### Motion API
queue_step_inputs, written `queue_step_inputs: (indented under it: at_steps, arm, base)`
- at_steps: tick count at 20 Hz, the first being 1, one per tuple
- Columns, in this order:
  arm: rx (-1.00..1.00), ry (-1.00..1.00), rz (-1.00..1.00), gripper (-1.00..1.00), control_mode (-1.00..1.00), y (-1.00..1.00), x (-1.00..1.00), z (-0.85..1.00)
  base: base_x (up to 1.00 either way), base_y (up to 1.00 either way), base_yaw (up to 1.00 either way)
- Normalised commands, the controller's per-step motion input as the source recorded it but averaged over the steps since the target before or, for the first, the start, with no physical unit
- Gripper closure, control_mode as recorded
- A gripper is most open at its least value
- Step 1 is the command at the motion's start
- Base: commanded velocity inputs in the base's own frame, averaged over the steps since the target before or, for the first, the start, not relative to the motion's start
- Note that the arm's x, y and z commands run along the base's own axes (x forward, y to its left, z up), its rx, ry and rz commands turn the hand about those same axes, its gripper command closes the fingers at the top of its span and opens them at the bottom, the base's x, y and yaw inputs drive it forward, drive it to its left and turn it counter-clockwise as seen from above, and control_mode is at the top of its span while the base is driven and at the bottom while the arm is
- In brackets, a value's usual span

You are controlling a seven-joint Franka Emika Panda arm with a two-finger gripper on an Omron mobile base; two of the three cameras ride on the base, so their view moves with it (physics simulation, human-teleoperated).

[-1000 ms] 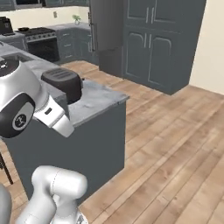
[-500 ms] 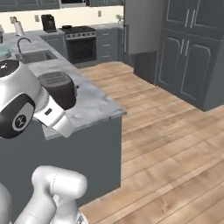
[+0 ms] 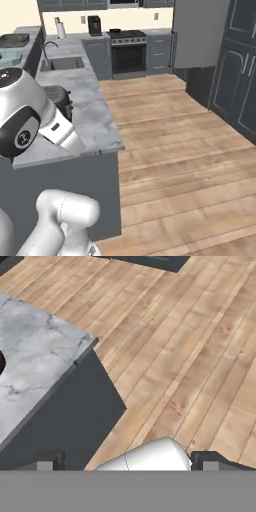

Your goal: Place the cold items (cucumber and broccoli) from the fridge in one tupperware on the dining counter. Place the warm items (kebab skewer and hot dog) in the stove area in another tupperware.

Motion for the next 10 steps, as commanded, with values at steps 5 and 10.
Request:
queue_step_inputs:
  at_steps: [5, 10]
  arm:
    - [0.00, 0.00, 0.00, -1.00, 1.00, 0.00, 0.00, 0.00]
    - [0.00, 0.00, 0.00, -1.00, 1.00, 0.00, 0.00, 0.00]
  base:
    - [0.32, -1.00, 0.36]
    - [0.28, -1.00, 0.33]
